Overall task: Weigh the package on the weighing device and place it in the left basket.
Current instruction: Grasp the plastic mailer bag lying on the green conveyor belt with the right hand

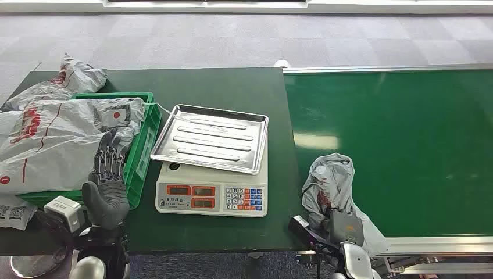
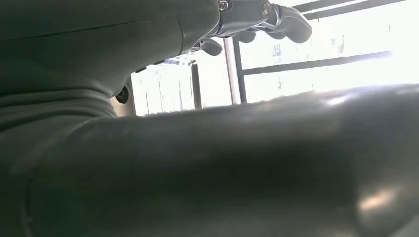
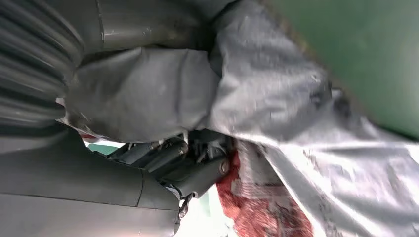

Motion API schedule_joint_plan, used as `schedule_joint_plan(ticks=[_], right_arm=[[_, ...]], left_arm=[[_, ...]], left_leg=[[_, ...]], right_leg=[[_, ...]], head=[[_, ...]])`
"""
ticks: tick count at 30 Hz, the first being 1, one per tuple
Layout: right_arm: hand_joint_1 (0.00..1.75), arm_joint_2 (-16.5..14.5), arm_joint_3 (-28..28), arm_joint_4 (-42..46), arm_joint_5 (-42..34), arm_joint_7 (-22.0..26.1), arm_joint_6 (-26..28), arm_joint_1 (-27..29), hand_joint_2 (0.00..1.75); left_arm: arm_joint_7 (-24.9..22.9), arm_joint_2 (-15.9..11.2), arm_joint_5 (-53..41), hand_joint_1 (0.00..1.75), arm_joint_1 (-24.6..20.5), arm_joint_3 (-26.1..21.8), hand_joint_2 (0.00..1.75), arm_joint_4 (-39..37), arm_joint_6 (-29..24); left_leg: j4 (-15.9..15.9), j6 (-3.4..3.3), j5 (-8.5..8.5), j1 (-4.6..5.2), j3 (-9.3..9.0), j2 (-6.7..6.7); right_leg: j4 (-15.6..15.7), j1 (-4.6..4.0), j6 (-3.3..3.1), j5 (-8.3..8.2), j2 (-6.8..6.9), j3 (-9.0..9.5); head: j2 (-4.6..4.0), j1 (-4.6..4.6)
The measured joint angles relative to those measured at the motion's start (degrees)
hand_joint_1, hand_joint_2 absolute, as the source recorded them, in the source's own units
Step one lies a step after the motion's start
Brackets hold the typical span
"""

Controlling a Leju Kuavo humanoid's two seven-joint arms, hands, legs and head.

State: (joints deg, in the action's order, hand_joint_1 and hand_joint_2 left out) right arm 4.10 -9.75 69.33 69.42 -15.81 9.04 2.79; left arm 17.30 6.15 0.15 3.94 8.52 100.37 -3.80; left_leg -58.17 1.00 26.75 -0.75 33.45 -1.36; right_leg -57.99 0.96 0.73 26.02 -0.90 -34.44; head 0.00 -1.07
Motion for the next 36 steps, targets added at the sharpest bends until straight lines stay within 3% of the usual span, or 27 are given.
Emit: schedule_joint_plan(ticks=[12, 18, 28, 36], right_arm=[[1.75, -1.32, 3.3, 8.3, 5.14, 6.58, 9.28, 0.87, 1.75], [1.75, -0.4, 4.68, 13.07, 9.22, 8.24, 13.35, -1.97, 1.75], [1.75, 0.86, 1.99, 11.13, 12.33, 12.47, 15.9, -16.14, 1.75], [1.75, -2.59, -6.84, 0.54, 10.62, 17.47, 19.77, -31.0, 1.75]], left_arm=[[1.2, 0.56, 0.0, 0.0, 0.38, 0.0, 0.0, 0.17, 0.05], [1.99, 0.73, 0.05, 0.0, 0.39, 0.0, 0.0, 0.16, 0.6], [2.6, 1.2, 1.17, 0.0, -1.06, 0.1, 0.0, -0.69, 1.09], [4.21, 1.33, 3.5, 0.0, -3.96, 1.64, 0.0, -2.8, 1.65]], left_leg=[[0.0, 0.0, 0.01, 0.0, 0.03, 0.02], [0.0, 0.0, 0.0, 0.01, 0.02, 0.06], [0.0, 0.08, -0.12, 0.0, 0.03, 0.1], [0.0, 0.1, -0.23, -0.04, 0.06, 0.08]], right_leg=[[0.0, 0.0, 0.0, 0.0, -0.01, -0.03], [0.0, 0.01, 0.01, -0.02, -0.05, -0.03], [-0.03, 0.0, -0.02, -0.11, -0.09, -0.05], [-0.08, -0.05, -0.11, -0.19, -0.12, -0.09]], head=[[0.0, 0.0], [0.0, 0.0], [0.0, -0.01], [0.0, 0.0]])
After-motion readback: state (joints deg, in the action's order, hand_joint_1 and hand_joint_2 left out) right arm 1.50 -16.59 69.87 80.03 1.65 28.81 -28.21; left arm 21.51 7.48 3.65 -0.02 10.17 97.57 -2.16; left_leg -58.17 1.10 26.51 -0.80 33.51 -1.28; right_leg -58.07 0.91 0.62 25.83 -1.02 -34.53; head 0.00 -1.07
